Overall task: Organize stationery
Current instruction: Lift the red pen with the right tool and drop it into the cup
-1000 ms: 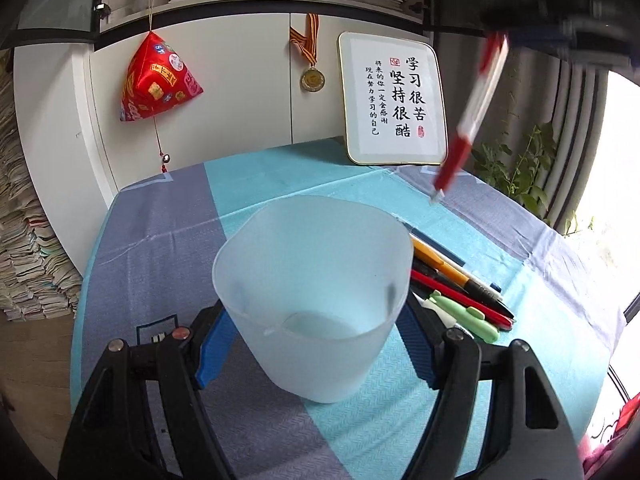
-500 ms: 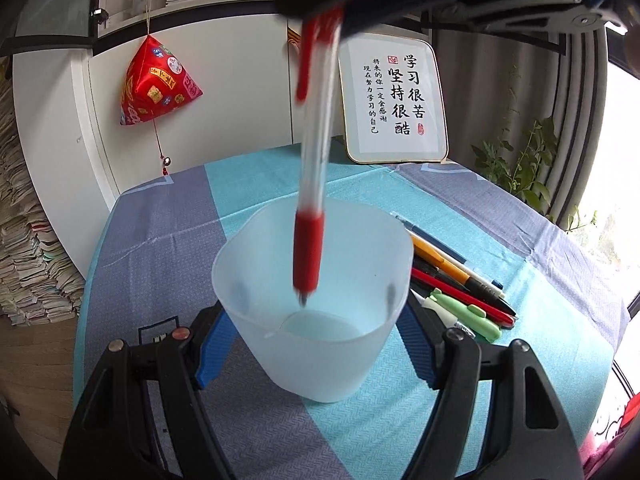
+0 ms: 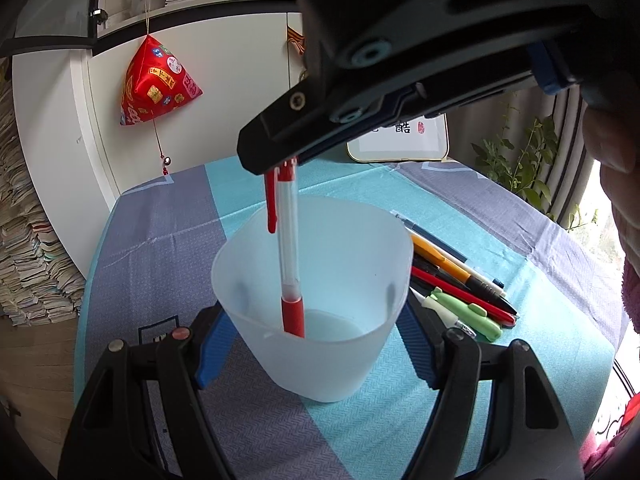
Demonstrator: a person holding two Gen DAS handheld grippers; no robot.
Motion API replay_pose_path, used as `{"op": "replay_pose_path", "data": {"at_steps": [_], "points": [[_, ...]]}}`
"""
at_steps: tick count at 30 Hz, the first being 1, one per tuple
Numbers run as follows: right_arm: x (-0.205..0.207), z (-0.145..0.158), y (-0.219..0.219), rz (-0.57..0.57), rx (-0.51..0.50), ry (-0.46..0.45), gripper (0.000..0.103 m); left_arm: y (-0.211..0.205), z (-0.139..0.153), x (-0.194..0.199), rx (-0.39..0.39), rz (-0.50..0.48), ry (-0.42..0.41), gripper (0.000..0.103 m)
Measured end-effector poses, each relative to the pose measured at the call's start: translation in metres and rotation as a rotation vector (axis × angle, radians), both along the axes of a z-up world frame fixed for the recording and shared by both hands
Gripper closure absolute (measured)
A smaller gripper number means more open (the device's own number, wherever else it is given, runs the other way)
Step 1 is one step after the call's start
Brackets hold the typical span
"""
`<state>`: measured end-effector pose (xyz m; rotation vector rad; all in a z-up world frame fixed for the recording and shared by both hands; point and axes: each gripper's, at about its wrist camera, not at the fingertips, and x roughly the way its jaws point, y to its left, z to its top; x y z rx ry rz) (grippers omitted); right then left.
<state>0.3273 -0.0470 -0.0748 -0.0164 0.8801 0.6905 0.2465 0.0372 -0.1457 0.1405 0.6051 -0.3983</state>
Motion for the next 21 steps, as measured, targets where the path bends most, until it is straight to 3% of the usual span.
{"op": "replay_pose_path", "data": {"at_steps": [7, 14, 18, 21], "points": [[-0.002, 0.001, 0.001, 0.004, 0.021, 0.004, 0.088, 0.000, 0.000, 0.000, 0.000, 0.000, 0.001, 0.030], [-0.004, 0.018, -0.016, -0.065, 0.083, -0.033, 0.088, 0.002, -0.003, 0.003, -0.001, 0.000, 0.021, 0.030], [-0.015, 0.023, -0.042, -0.127, 0.030, -0.083, 0.088, 0.001, -0.003, 0.002, 0.001, 0.001, 0.021, 0.030], [-0.020, 0.004, -0.066, -0.178, -0.040, -0.053, 0.088, 0.001, -0.003, 0.002, 0.003, 0.001, 0.020, 0.030]]}}
